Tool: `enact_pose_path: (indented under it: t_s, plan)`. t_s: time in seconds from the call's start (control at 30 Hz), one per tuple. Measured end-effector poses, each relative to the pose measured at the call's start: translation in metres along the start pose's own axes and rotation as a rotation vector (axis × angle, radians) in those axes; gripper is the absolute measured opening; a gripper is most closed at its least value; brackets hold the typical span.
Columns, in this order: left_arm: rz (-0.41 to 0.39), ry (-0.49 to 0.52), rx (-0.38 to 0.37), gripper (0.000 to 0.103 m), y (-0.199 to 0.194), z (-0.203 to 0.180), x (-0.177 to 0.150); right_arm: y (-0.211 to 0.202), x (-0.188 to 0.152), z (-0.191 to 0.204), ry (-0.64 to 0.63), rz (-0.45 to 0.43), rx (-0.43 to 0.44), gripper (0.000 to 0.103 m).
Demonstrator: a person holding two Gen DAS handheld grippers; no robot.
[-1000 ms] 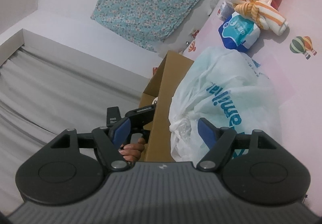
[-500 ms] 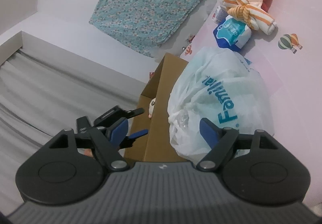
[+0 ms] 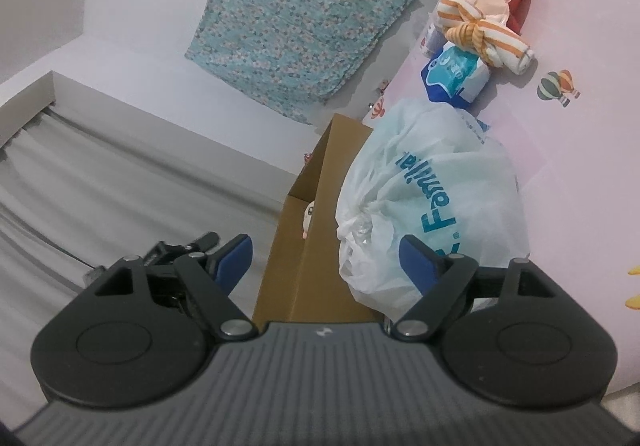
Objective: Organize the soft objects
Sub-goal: 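Move to the bed and grasp the orange-striped towel bundle with the right gripper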
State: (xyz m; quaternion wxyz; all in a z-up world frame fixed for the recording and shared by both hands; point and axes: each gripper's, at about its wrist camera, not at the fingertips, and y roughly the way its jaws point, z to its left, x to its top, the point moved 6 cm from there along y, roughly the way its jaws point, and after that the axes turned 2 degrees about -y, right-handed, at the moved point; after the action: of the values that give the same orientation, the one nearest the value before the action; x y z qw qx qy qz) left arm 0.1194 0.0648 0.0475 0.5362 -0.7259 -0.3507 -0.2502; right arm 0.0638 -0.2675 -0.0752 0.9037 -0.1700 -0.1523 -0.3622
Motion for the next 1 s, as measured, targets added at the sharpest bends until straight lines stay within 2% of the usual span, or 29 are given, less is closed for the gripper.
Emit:
enact_pose_path:
  t_s: [0.2,0.43,0.57,0.7,0.87,1.0]
  plan:
    - [0.035,0.169,-0.086,0.094,0.001,-0.064,0.002,-0.011,0.004,-0.007,0.008,-0.029,0.003,0.082]
    - [0.153,0.234,-0.121,0.094,0.039,-0.113,-0.003,-0.021,0.015,-0.019,-0.009,-0.061,-0.036,0.082]
    - [0.205,0.231,-0.121,0.093,0.071,-0.130,-0.002,-0.016,0.029,-0.029,-0.058,-0.066,-0.111,0.082]
    - [0.259,0.225,-0.124,0.092,0.106,-0.145,-0.003,-0.003,0.051,-0.035,-0.162,-0.070,-0.221,0.082]
    - [0.360,0.188,-0.177,0.092,0.154,-0.174,-0.008,0.026,0.094,-0.047,-0.333,-0.084,-0.366,0.082]
    - [0.451,0.190,-0.209,0.092,0.200,-0.204,-0.016,0.052,0.128,-0.070,-0.375,-0.076,-0.425,0.081]
